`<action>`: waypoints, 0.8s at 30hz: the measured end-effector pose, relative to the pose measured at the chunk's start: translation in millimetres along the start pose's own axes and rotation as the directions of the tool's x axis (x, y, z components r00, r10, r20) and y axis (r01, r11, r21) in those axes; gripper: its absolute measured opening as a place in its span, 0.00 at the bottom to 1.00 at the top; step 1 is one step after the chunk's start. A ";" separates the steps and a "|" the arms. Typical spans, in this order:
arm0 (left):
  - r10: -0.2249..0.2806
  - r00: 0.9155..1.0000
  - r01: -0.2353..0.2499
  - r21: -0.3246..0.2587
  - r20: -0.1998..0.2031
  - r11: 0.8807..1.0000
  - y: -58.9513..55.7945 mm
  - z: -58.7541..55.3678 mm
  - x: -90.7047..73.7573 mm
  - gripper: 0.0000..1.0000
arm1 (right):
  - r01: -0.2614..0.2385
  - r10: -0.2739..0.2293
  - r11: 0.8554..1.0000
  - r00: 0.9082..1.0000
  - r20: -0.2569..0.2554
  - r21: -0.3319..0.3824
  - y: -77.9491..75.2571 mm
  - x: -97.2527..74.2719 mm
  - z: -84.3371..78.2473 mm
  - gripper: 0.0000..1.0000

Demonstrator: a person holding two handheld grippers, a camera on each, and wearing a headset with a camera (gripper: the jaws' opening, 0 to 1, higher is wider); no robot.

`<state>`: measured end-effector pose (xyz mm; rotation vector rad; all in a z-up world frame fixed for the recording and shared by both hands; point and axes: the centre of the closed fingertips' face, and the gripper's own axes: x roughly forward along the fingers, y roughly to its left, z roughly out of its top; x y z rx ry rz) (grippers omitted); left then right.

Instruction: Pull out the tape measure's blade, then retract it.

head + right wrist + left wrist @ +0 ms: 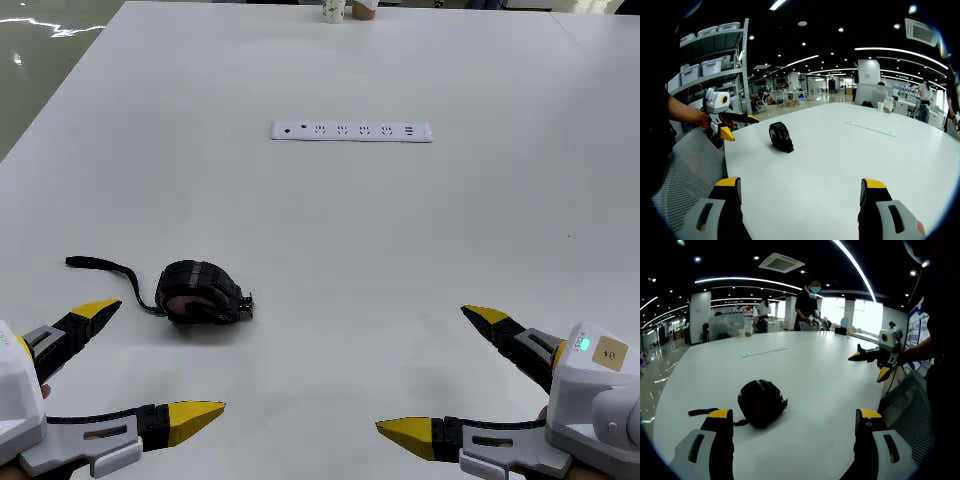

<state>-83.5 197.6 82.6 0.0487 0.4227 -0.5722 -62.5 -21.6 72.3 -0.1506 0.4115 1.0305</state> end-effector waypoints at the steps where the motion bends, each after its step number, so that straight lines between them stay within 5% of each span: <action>1: -0.001 1.000 0.001 0.001 -0.001 1.000 -0.1 -0.1 0.0 0.99 | 0.000 0.000 1.000 1.000 0.001 0.001 -0.1 -0.5 0.2 0.99; 24: -0.008 1.000 0.008 0.015 -0.007 1.000 -1.1 -0.7 0.7 0.99 | 0.002 -0.002 1.000 1.000 -0.002 -0.005 -0.8 -3.6 0.8 0.99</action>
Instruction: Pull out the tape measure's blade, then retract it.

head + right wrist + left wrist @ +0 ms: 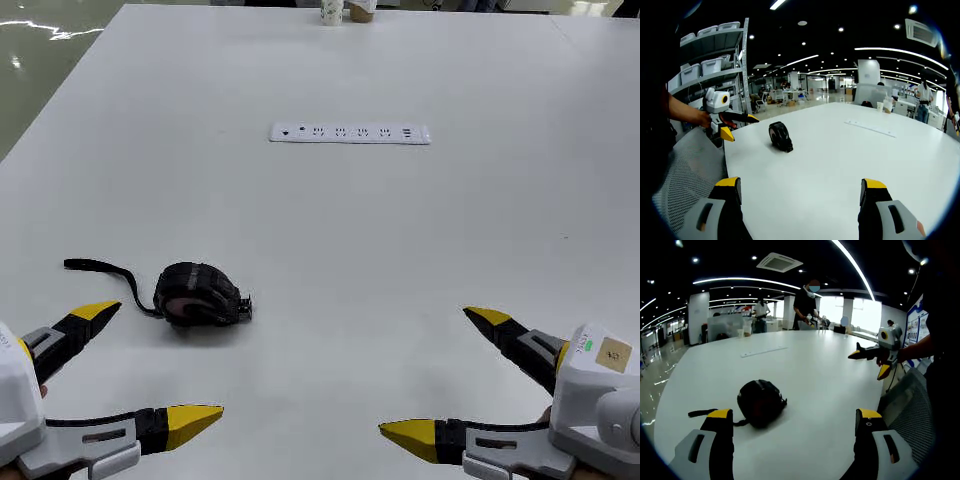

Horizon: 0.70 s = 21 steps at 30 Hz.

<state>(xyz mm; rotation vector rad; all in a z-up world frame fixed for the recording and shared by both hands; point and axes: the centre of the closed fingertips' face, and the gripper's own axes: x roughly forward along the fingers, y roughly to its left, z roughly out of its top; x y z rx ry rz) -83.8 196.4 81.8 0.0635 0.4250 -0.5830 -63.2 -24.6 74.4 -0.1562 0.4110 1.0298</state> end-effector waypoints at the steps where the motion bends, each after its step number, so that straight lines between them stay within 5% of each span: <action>1: 0.000 1.000 0.000 0.002 -0.001 1.000 0.0 -0.1 0.1 0.99 | -0.001 0.001 1.000 1.000 -0.003 0.002 0.1 -0.1 -0.5 0.99; 21: -0.011 1.000 0.011 0.015 -0.022 1.000 4.0 0.3 1.4 0.99 | -0.033 0.033 0.999 0.999 -0.020 -0.025 -2.0 3.2 1.6 0.99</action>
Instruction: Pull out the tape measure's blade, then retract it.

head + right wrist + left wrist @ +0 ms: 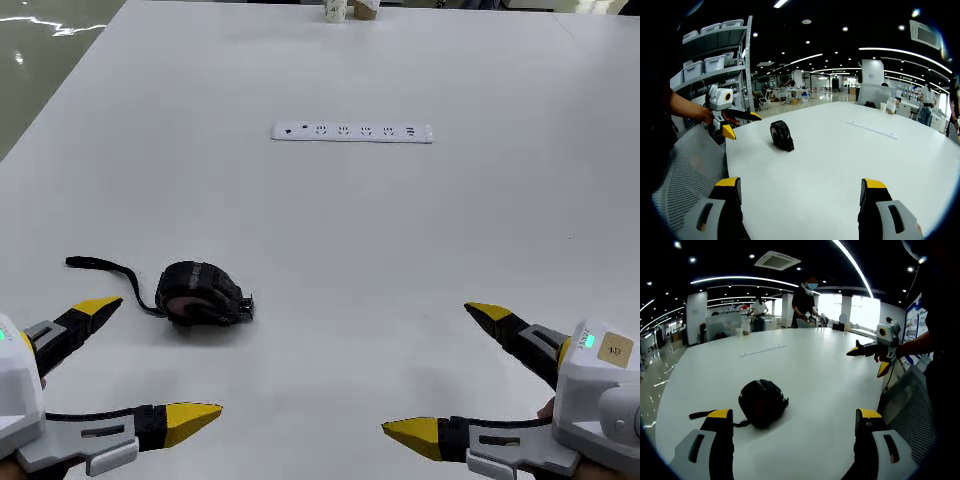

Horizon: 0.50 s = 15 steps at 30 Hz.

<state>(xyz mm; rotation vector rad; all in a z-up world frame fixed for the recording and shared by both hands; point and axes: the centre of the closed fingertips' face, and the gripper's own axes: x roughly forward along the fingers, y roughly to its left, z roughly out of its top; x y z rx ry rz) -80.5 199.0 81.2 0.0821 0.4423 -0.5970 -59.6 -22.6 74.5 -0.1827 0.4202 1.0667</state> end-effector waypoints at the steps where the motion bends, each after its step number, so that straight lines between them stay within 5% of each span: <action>1: 0.001 1.000 -0.001 0.001 -0.001 1.000 1.0 -0.1 0.1 0.99 | 0.000 0.000 1.000 1.000 -0.001 -0.006 -0.5 0.1 0.2 0.98; 15: -0.011 1.000 0.011 0.026 -0.021 1.000 10.0 4.9 4.3 0.99 | -0.037 0.036 0.999 0.999 -0.029 -0.037 -7.0 7.7 1.8 0.96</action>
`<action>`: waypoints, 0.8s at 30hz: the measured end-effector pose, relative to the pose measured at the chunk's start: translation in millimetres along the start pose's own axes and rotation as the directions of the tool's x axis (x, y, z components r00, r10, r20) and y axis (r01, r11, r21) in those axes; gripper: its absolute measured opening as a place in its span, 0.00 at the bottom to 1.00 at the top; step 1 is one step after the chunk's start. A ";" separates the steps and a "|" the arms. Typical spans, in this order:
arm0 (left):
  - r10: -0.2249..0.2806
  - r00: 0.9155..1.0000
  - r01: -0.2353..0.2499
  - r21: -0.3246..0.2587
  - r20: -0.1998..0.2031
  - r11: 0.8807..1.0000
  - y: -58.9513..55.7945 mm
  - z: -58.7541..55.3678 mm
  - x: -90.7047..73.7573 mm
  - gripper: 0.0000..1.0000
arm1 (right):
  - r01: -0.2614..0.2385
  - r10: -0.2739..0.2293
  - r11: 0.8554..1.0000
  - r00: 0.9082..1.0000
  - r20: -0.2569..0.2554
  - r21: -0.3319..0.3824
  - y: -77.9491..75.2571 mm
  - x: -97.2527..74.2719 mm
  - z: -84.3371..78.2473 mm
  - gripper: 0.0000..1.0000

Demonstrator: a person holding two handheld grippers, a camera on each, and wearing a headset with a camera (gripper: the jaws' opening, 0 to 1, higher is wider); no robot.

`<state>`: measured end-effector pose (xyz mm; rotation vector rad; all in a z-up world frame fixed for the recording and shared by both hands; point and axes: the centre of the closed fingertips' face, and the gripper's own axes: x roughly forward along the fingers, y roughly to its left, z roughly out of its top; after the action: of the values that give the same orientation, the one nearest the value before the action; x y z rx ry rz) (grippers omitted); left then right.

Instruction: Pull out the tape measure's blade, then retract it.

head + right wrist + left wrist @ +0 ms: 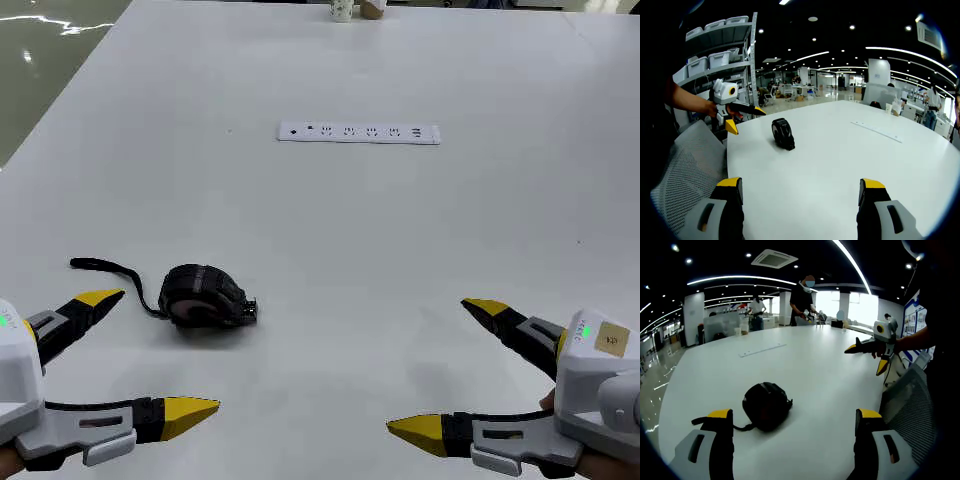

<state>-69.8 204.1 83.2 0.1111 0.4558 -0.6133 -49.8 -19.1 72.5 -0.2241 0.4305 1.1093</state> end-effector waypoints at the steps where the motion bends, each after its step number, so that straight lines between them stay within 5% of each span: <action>1: -0.003 1.000 0.003 0.003 -0.005 1.000 1.2 0.3 0.8 0.99 | -0.005 0.005 1.000 1.000 -0.003 -0.001 -0.3 1.0 0.0 0.95; 24: -0.054 0.995 0.061 0.094 -0.078 0.994 25.9 4.2 14.4 0.96 | -0.064 0.059 0.996 0.996 -0.064 -0.068 -10.5 17.9 -3.0 0.89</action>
<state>-42.9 216.6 79.8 0.2141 0.5042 -0.6895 -34.3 -10.2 61.5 -0.3087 0.4567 1.1813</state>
